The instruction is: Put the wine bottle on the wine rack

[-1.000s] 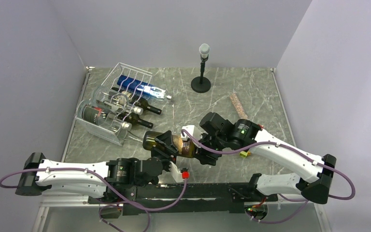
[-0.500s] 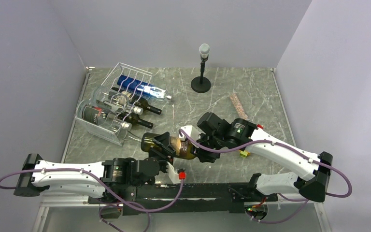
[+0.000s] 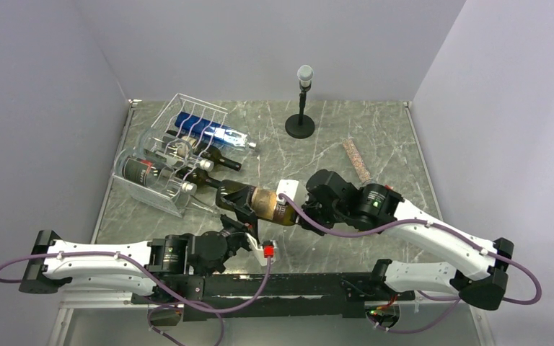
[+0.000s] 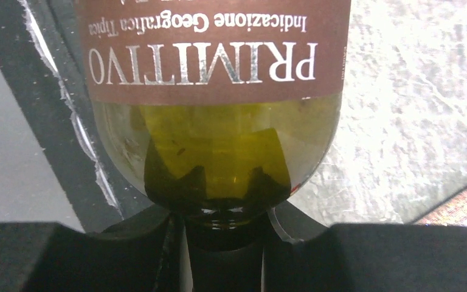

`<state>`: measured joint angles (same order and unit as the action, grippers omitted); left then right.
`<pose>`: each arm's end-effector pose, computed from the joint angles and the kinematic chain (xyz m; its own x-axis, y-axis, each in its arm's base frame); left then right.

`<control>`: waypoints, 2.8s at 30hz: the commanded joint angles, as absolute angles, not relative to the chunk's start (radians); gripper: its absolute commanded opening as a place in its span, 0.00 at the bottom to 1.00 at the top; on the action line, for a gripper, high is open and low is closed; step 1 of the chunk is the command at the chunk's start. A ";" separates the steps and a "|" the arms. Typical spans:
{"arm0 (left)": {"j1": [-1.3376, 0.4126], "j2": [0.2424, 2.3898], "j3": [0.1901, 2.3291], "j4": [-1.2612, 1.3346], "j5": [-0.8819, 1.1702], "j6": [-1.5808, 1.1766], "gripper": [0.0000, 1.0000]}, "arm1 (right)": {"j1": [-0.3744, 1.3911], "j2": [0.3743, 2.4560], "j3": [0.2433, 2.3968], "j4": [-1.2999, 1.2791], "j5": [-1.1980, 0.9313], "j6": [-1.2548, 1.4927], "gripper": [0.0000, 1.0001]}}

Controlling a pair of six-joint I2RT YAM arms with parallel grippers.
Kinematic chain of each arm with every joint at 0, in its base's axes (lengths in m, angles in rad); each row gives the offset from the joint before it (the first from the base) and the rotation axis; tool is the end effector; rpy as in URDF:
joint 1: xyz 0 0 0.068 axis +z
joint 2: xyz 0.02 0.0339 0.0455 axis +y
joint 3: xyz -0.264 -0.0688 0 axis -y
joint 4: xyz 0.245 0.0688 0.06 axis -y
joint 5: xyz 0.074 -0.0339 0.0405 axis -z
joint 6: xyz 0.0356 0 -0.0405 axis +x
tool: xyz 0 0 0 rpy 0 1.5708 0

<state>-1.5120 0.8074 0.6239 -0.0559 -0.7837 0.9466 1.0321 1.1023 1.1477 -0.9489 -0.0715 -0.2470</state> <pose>0.0360 -0.1839 0.2950 0.5329 0.7276 -0.4320 0.4010 0.2324 0.8861 0.1059 0.1821 0.3341 -0.1759 -0.7696 -0.6138 -0.9507 0.2945 -0.0969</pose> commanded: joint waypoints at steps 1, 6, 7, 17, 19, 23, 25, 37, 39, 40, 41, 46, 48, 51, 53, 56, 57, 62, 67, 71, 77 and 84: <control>-1.517 0.799 0.643 -0.044 -0.813 0.881 0.99 | 1.028 0.998 1.160 -0.723 0.124 -0.187 0.00; -1.517 0.797 0.636 -0.037 -0.843 0.851 0.99 | 1.027 0.967 1.147 -0.671 0.238 -0.155 0.00; -1.517 0.794 0.641 -0.038 -0.847 0.838 0.99 | 1.026 0.967 1.144 -0.663 0.256 -0.147 0.00; -1.517 0.731 0.702 0.028 -0.937 0.731 0.99 | 1.015 1.021 1.140 -0.579 0.263 -0.114 0.00; -1.517 0.720 0.752 0.025 -0.978 0.649 0.99 | 1.005 1.058 1.164 -0.558 0.257 -0.101 0.00; -1.517 0.704 0.868 -0.013 -1.095 0.466 0.99 | 0.976 1.166 1.242 -0.511 0.218 -0.093 0.00; -1.518 0.687 0.922 -0.089 -1.111 0.362 0.99 | 0.959 1.237 1.298 -0.498 0.194 -0.102 0.00; -1.517 0.442 1.047 -0.294 -1.183 -0.067 0.99 | 0.854 1.776 1.788 -0.470 0.028 -0.193 0.00; -1.517 0.397 1.059 -0.319 -1.145 -0.107 0.99 | 0.848 1.866 1.887 -0.479 0.017 -0.210 0.00; -1.517 0.375 1.057 -0.317 -1.131 -0.112 0.99 | 0.848 1.908 1.940 -0.485 0.013 -0.221 0.00; -1.517 0.356 1.055 -0.316 -1.120 -0.116 0.99 | 0.847 1.953 1.988 -0.487 0.010 -0.231 0.00; -1.517 0.331 1.066 -0.347 -1.101 -0.130 0.99 | 0.846 2.129 2.179 -0.477 0.007 -0.251 0.00; -1.517 0.346 1.085 -0.390 -1.120 -0.153 0.99 | 0.846 2.176 2.226 -0.472 -0.022 -0.252 0.00; -1.517 0.372 1.103 -0.436 -1.140 -0.176 0.99 | 0.849 2.220 2.245 -0.440 -0.025 -0.253 0.00; -1.517 0.380 1.102 -0.442 -1.147 -0.173 0.99 | 0.851 2.233 2.237 -0.404 -0.029 -0.255 0.00; -1.517 0.388 1.091 -0.437 -1.148 -0.165 0.99 | 0.857 2.252 2.233 -0.369 -0.024 -0.261 0.00; -1.517 0.390 1.087 -0.435 -1.149 -0.164 0.99 | 0.858 2.260 2.233 -0.360 -0.022 -0.265 0.00; -1.518 0.386 1.084 -0.452 -1.150 -0.187 0.99 | 0.867 2.298 2.259 -0.346 -0.013 -0.284 0.00; -1.517 0.375 1.086 -0.472 -1.145 -0.216 0.99 | 0.879 2.364 2.323 -0.369 0.029 -0.300 0.00; -1.517 0.372 1.089 -0.497 -1.146 -0.242 0.99 | 0.893 2.394 2.349 -0.379 0.070 -0.314 0.00; -1.518 0.371 1.088 -0.510 -1.147 -0.249 0.99 | 0.905 2.425 2.364 -0.397 0.109 -0.332 0.00; -1.517 0.370 1.092 -0.534 -1.152 -0.272 0.99 | 0.933 2.468 2.393 -0.403 0.205 -0.416 0.09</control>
